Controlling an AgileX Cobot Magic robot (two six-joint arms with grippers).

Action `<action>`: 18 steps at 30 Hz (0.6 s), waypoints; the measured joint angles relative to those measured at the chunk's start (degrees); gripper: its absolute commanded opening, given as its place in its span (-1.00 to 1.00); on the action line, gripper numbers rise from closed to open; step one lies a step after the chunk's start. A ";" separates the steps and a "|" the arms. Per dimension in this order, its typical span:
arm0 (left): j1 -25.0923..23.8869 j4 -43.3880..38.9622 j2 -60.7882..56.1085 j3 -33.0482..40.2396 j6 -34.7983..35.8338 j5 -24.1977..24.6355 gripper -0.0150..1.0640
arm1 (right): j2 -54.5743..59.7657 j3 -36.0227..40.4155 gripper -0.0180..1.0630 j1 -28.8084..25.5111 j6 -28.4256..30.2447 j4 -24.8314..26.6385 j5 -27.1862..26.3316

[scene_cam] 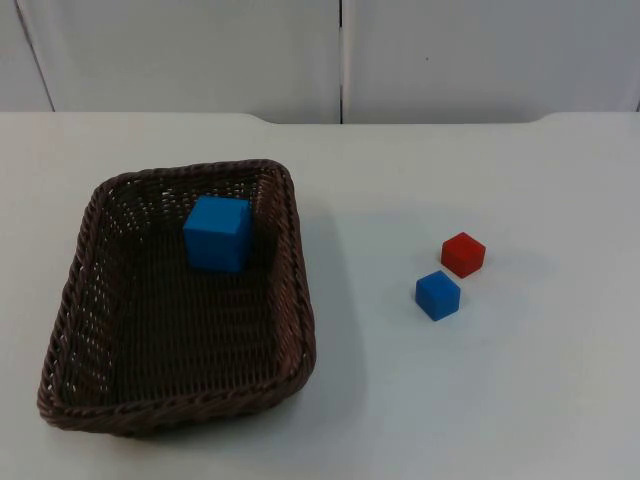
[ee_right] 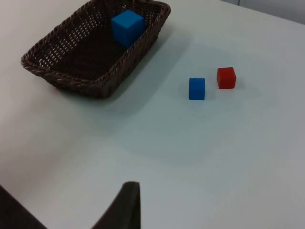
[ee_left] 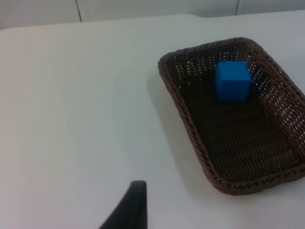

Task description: Pick up the basket with the left hand and place the largest block into the basket with the right hand.

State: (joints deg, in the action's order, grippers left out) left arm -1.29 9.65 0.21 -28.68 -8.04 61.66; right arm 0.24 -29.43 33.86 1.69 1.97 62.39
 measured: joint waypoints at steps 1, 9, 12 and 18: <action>0.00 0.00 0.00 0.00 0.00 0.00 0.97 | 0.00 0.00 0.99 -0.44 0.00 0.00 0.00; 0.00 0.00 0.00 0.00 0.00 0.10 0.97 | 0.00 0.00 0.99 -10.43 0.00 -0.03 0.00; 0.00 0.00 0.00 0.00 0.00 0.10 0.97 | 0.00 0.00 0.99 -12.84 0.00 -0.03 0.00; 0.00 0.00 0.00 0.00 0.00 0.10 0.97 | 0.00 0.00 0.99 -19.40 0.00 -0.03 -0.11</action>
State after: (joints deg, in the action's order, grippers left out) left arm -1.29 9.65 0.21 -28.68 -8.04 61.75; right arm 0.24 -29.43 14.46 1.69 1.95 62.28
